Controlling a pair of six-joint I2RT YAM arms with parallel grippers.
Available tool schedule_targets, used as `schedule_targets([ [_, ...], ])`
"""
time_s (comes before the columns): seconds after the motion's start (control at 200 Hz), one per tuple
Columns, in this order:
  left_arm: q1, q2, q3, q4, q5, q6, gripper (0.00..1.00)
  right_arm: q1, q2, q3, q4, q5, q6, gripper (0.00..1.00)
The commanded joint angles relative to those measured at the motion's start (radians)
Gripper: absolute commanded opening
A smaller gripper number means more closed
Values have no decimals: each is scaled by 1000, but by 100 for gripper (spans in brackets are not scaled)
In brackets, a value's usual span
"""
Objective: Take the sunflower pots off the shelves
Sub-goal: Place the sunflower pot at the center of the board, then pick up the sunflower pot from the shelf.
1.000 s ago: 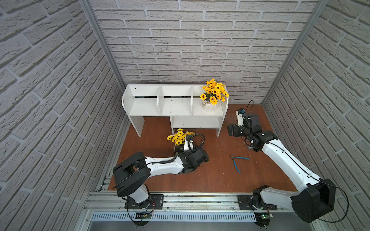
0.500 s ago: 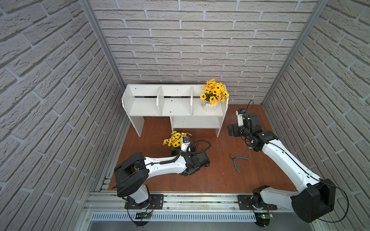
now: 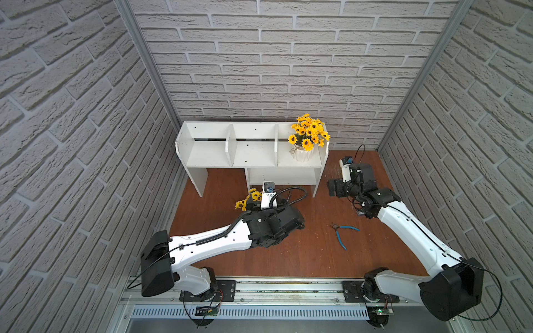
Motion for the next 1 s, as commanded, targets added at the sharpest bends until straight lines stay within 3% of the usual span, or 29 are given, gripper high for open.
schedule_targets([
  [0.0,42,-30,13,204,125,337,98,-5,-26,2,30,-9,7,100],
  [0.18,135,-85,68,282,357,576,98,-5,-34,0,29,-28,8,100],
  [0.32,260,-160,86,299,652,669,98,-4,-45,1,28,-63,4,100],
  [0.505,445,-257,96,302,1004,706,98,-1,-62,2,38,-153,2,100],
  [0.72,665,-273,105,248,1373,696,98,12,-79,-12,64,-314,-33,99],
  [0.885,831,-307,14,317,1521,631,98,37,-110,-17,76,-462,-62,98],
  [0.995,875,-326,-16,347,1492,599,98,73,-118,-2,57,-531,-83,97],
])
